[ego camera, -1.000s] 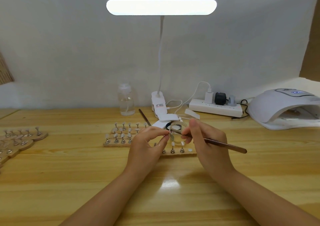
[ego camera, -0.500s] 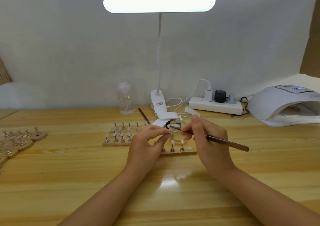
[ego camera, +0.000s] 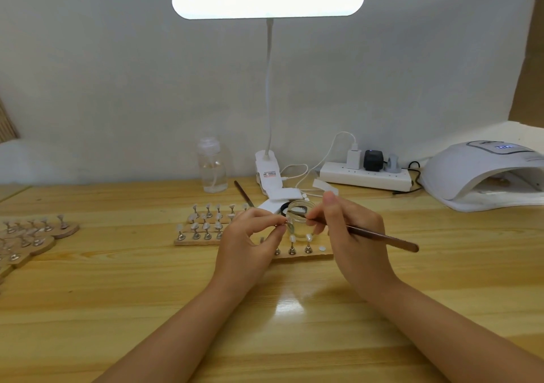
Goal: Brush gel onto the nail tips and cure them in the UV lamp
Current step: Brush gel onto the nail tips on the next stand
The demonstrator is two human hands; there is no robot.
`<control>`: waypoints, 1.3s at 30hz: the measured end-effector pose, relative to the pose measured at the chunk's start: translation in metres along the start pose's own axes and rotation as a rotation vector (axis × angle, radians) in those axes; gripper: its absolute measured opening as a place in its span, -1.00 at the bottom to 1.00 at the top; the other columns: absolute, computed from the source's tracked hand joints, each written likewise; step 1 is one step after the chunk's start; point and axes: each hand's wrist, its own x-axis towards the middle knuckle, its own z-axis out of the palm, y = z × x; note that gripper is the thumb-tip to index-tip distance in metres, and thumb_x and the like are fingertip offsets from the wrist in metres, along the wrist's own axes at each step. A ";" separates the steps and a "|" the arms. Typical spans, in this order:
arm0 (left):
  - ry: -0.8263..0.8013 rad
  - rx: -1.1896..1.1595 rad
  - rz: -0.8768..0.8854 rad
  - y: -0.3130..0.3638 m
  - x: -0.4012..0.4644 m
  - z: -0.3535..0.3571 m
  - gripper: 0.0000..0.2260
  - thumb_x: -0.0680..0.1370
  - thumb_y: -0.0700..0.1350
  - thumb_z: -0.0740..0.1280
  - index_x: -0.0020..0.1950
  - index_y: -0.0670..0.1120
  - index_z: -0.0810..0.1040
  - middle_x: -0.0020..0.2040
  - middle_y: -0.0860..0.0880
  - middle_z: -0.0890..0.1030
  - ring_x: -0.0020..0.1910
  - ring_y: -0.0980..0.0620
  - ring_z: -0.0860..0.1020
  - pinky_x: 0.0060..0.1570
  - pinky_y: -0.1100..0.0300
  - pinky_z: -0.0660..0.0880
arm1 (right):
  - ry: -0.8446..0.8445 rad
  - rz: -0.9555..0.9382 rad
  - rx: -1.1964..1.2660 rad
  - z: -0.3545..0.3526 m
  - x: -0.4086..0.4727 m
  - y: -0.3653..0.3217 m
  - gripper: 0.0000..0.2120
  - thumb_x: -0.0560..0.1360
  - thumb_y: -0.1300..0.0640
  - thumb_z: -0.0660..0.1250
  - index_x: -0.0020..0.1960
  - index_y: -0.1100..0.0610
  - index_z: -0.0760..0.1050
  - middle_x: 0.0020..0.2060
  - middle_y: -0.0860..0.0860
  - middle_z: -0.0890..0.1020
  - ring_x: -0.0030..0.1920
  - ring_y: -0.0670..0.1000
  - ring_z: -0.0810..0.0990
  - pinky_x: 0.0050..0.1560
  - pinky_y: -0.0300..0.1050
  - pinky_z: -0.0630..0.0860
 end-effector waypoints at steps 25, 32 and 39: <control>0.071 -0.051 -0.025 0.002 -0.002 -0.002 -0.87 0.36 -0.20 0.47 -0.25 0.03 0.61 -0.27 0.12 0.64 -0.17 0.22 0.58 -0.03 0.27 0.47 | -0.038 -0.228 -0.149 0.003 -0.004 0.001 -0.65 0.55 0.10 0.08 -0.23 0.19 0.57 -0.32 -0.15 0.54 -0.25 -0.17 0.56 -0.20 -0.34 0.49; 0.084 -0.035 0.003 0.000 -0.001 -0.003 -0.84 0.36 -0.25 0.47 -0.27 0.02 0.61 -0.28 0.06 0.63 -0.17 0.14 0.57 -0.07 0.35 0.43 | -0.056 -0.209 -0.117 0.003 -0.007 0.003 -0.54 0.56 0.01 0.07 -0.34 0.19 0.57 -0.46 -0.07 0.57 -0.40 -0.14 0.56 -0.34 -0.26 0.49; 0.080 -0.022 0.003 0.000 -0.001 -0.002 -0.85 0.36 -0.26 0.46 -0.27 -0.01 0.61 -0.26 0.05 0.62 -0.15 0.05 0.56 -0.05 0.28 0.44 | -0.043 -0.075 -0.042 0.003 -0.006 0.003 -0.59 0.52 -0.05 0.07 -0.35 0.06 0.54 -0.48 -0.10 0.56 -0.41 -0.14 0.57 -0.33 -0.31 0.50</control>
